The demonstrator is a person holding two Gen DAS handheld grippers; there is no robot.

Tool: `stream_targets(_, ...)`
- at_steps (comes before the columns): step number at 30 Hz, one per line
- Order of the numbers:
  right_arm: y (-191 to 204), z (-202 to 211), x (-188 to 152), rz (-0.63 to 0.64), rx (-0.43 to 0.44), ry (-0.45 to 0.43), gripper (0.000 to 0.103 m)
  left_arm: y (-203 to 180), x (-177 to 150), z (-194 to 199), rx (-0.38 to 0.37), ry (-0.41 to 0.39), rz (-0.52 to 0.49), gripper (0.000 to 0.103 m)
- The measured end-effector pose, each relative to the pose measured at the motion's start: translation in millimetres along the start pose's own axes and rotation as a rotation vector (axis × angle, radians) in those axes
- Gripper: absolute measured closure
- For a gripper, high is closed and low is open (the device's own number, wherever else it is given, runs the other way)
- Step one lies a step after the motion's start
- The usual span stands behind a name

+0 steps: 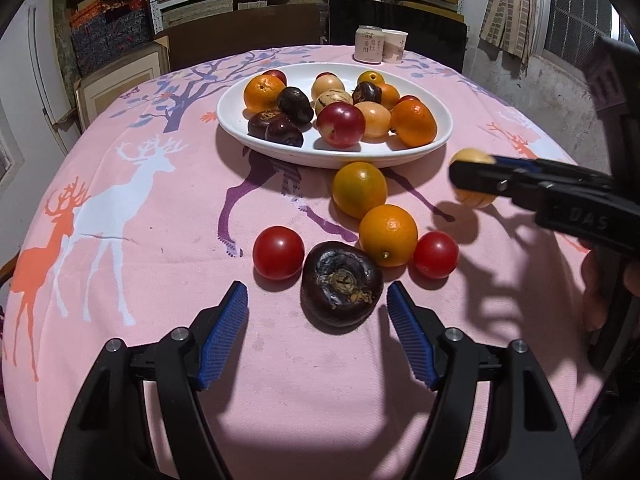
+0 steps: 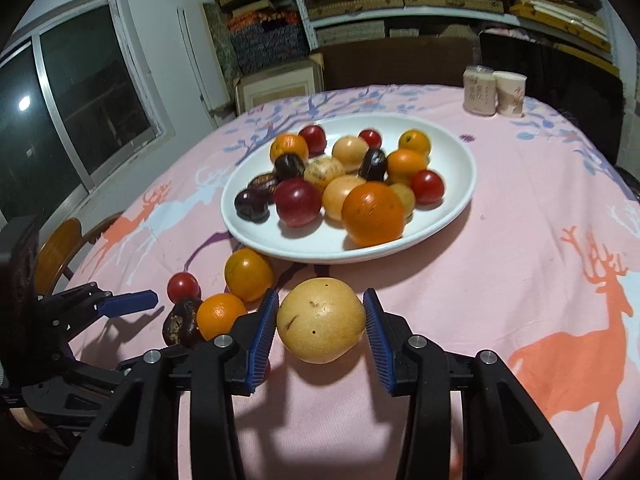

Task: Organize fruits
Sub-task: 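Grasp a dark brown mangosteen with the left tool while the right tool grasps a pale yellow round fruit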

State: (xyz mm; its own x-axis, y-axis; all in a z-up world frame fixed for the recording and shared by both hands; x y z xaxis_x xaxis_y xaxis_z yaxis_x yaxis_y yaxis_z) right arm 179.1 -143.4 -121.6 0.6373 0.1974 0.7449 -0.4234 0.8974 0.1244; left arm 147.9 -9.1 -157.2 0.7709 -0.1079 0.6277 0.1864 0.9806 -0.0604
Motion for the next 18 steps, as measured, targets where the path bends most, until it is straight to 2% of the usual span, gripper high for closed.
stream_targets(6, -12.0, 28.1, 2.3, -0.001, -0.040, -0.082, 0.059, -5.9, -1.7, -2.6, 0.048, 0.008, -0.049, 0.033)
stream_targets(9, -10.7, 32.8, 3.7, 0.016, -0.045, -0.098, 0.059, -10.2, -1.7, -6.2, 0.044, 0.022, -0.058, 0.034)
stream_targets(12, -11.4, 33.5, 4.0, 0.016, -0.043, -0.103, 0.059, -13.9, -3.5, -10.3, 0.004, 0.049, -0.047, 0.045)
stream_targets(18, -9.9, 34.6, 4.0, 0.015, -0.037, -0.109, 0.059, -16.2, -5.2, -11.2, -0.010, 0.055, -0.029, 0.047)
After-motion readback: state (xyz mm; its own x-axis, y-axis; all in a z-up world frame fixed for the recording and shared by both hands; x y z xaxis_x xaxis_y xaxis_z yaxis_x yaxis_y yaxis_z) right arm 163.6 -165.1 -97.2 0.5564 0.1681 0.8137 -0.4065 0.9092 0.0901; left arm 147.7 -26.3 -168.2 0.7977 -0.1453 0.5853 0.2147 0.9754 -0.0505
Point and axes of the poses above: each gripper's, at about its wrist camera, not at the fingertips, and z roughly against the way its jaws point, y to its left, x to its top, the point moved 10 cm from there along -z, roughly the way its jaws point, and after that the axes turned 8 degrees about z, right-handed, at the moved point
